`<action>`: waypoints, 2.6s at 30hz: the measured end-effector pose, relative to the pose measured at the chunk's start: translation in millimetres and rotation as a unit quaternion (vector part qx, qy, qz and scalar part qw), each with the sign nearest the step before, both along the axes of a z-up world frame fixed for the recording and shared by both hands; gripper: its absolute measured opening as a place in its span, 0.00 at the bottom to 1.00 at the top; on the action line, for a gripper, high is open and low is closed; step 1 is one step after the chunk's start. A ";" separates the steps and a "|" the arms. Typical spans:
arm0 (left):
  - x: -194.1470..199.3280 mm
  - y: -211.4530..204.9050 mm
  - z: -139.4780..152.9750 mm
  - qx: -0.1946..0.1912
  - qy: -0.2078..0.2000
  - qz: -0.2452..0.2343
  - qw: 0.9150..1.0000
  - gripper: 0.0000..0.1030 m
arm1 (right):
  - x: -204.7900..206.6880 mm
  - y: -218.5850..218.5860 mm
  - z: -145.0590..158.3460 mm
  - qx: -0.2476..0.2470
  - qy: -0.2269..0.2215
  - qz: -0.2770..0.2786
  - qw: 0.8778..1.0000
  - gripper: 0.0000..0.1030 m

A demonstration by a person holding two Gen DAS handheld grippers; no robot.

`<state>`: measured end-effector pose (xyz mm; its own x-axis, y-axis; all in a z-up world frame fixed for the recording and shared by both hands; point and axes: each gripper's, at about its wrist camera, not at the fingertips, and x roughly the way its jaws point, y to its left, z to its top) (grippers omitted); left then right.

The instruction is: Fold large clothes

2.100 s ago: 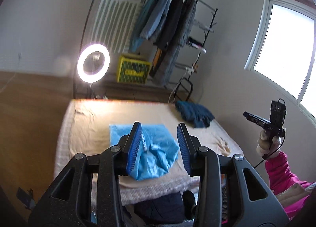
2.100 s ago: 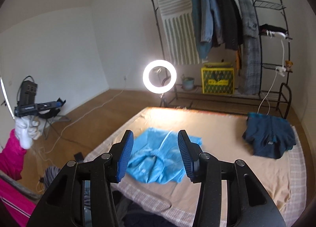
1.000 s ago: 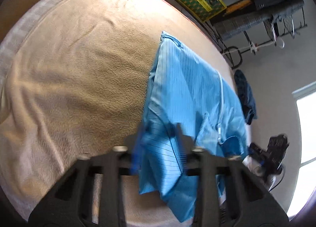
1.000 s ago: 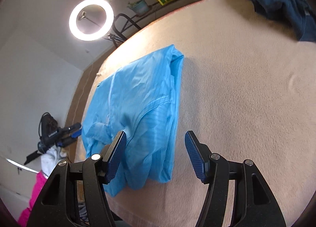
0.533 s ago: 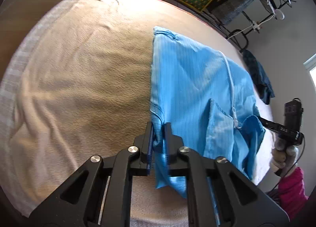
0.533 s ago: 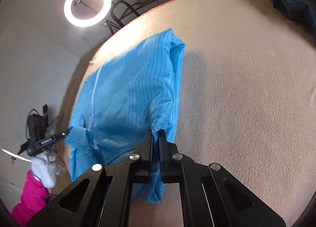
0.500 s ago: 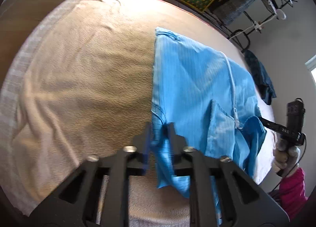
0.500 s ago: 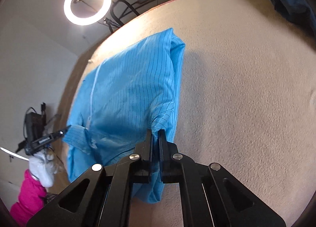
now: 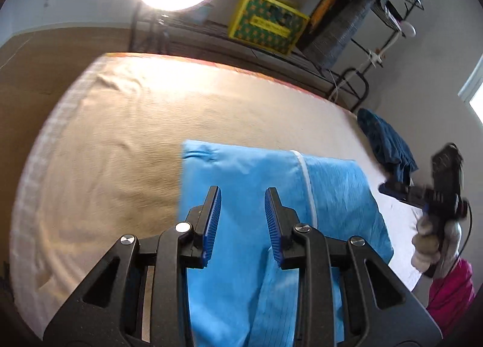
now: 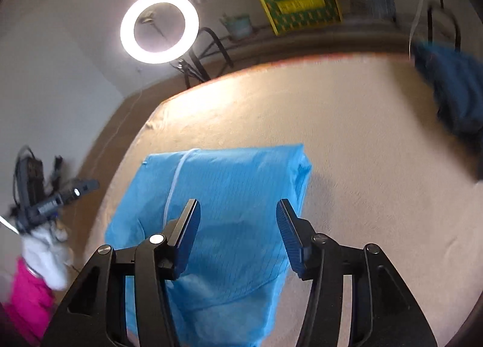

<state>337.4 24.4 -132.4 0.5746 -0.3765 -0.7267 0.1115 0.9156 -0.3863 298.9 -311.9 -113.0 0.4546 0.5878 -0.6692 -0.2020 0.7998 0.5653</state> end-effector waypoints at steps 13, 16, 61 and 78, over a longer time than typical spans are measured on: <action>52.4 -26.2 -50.3 -0.013 0.055 -0.015 0.998 0.28 | 74.6 -14.2 -66.7 0.176 0.116 0.030 0.977 0.51; 56.0 -30.9 -60.1 0.001 0.061 -0.023 0.998 0.28 | 80.3 -9.2 -69.3 0.158 0.110 0.021 0.981 0.42; -55.5 -51.5 11.8 0.033 -0.017 -0.090 0.995 0.29 | -89.5 25.2 30.3 -0.104 -0.083 0.100 0.986 0.26; -76.2 -122.5 -11.2 0.019 0.035 -0.177 0.983 0.29 | -171.3 91.8 -22.0 -0.163 -0.098 0.142 0.971 0.37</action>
<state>261.2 -98.1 -143.6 0.3608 -0.5158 -0.7770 0.4003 0.8381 -0.3705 127.6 -220.1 -135.0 0.4426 0.4791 -0.7580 -0.5183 0.8265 0.2197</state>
